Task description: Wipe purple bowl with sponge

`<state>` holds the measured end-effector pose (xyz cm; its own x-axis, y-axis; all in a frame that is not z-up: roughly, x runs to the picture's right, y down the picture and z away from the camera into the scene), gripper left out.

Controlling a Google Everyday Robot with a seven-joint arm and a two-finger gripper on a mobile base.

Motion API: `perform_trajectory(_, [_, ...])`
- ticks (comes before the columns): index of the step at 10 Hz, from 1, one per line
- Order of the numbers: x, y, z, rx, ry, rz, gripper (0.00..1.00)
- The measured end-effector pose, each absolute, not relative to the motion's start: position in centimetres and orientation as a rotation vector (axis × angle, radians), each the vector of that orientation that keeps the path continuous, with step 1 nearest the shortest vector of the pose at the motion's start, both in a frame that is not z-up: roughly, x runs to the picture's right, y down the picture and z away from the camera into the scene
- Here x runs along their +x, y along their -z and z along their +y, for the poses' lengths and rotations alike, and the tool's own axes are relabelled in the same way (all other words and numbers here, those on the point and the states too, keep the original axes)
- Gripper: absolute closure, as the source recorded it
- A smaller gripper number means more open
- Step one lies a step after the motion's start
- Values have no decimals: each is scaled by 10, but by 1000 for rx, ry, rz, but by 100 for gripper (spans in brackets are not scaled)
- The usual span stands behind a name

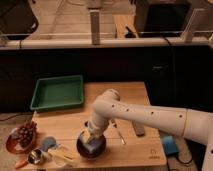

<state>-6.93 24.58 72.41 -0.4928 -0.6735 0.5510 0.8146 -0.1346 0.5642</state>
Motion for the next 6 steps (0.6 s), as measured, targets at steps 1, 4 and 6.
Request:
perform_trajectory(1, [-68, -725, 249, -206, 1813, -1038, 100])
perform_trajectory(4, [-72, -724, 251, -221, 1837, -1034, 100])
perform_trajectory(6, [-89, -725, 254, -211, 1865, -1076, 100])
